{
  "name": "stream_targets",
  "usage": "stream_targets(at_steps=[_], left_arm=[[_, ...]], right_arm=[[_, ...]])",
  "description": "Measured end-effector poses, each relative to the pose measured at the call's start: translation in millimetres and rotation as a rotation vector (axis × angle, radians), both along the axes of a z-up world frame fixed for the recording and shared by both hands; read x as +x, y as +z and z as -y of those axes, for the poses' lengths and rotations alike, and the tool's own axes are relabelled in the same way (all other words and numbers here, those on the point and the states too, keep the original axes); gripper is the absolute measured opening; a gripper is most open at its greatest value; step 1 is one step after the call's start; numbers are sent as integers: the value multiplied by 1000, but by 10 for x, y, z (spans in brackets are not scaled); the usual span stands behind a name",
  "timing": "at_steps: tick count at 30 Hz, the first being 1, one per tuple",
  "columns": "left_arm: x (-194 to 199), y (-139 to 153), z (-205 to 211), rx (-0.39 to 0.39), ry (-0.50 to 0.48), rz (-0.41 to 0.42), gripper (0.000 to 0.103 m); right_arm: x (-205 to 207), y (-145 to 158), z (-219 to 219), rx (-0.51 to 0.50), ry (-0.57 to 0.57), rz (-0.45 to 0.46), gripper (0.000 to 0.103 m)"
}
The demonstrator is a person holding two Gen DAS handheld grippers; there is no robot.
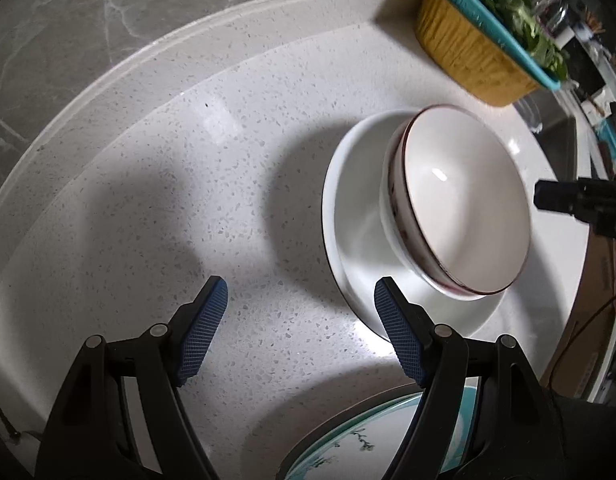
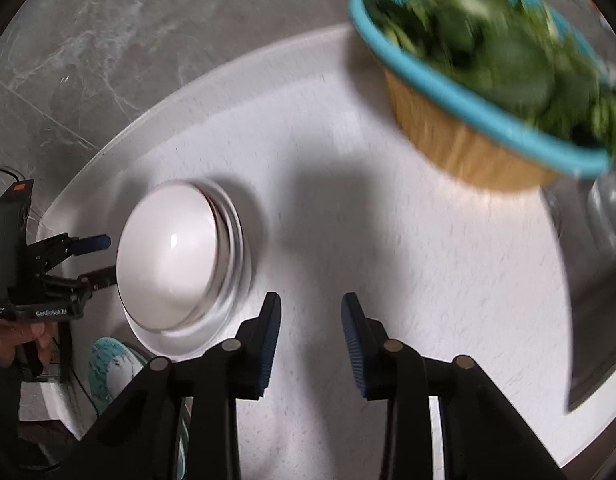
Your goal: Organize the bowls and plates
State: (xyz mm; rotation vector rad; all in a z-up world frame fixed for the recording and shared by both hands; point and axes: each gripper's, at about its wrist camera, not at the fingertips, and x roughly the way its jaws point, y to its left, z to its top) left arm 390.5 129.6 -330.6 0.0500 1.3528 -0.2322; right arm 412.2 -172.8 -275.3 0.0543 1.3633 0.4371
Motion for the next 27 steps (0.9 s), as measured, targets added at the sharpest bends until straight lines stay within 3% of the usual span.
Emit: stream_targets(at_steps=[11,24,27], left_arm=[[152,-278,62,20,5,-16,73],[287,-415,93,11,-7,-6,74],[266,-395,120,16,-31,14,74]], right_arm=[[-106,-144,-260,108,29,-43,36],[33,-166,-417,63,-4,-56,36],[83,-239,-425,68,-96,-94,38]])
